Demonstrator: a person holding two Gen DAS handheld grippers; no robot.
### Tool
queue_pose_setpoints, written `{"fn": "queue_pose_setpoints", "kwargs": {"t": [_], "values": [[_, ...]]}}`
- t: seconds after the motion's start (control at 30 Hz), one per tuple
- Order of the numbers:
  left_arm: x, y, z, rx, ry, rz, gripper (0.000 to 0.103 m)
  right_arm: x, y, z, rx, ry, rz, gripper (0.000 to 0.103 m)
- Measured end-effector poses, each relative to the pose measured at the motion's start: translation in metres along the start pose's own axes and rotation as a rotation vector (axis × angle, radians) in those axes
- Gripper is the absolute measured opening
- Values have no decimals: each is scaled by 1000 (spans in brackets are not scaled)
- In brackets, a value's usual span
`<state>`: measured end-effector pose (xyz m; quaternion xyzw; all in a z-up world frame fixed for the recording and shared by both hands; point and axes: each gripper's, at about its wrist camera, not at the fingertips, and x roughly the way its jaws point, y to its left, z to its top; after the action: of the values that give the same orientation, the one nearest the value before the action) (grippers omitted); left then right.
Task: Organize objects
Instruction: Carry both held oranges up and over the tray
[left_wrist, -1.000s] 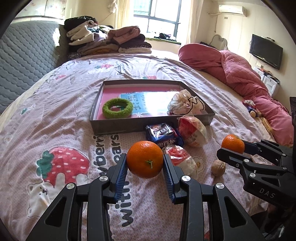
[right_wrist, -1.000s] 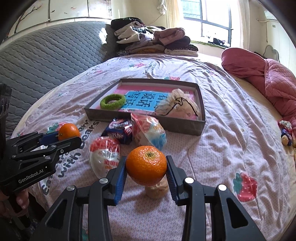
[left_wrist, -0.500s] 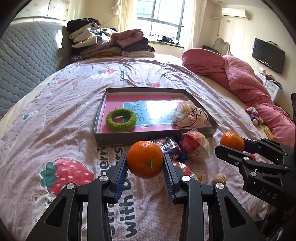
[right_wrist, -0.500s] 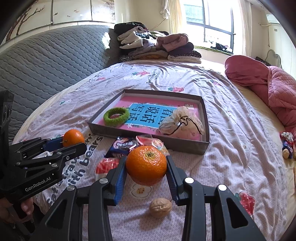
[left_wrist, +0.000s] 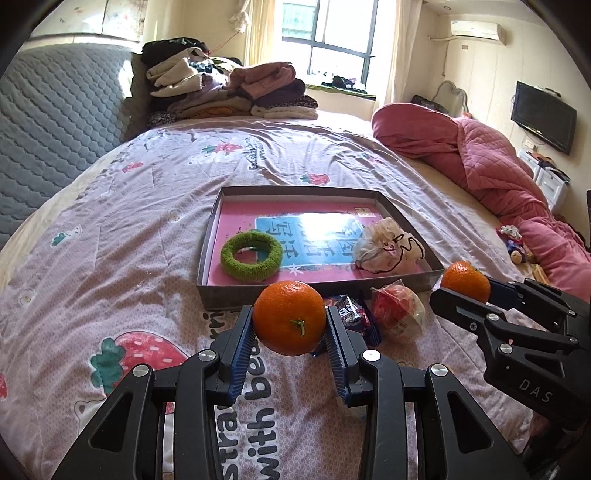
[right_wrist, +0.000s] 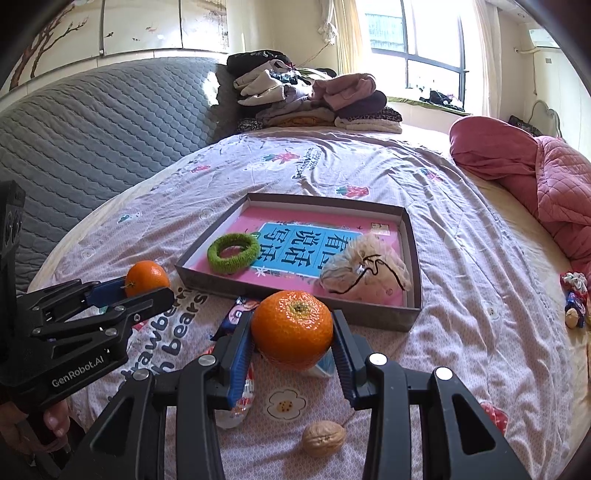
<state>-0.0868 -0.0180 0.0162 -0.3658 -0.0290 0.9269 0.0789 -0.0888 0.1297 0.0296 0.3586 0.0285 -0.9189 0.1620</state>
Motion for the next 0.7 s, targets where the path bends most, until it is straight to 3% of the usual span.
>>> {"fn": "queue_pose_setpoints", "kwargs": {"t": [0.7], "values": [[20,7,26,-14,3,28,38,21,4,38,-28,-20,10,41]]}}
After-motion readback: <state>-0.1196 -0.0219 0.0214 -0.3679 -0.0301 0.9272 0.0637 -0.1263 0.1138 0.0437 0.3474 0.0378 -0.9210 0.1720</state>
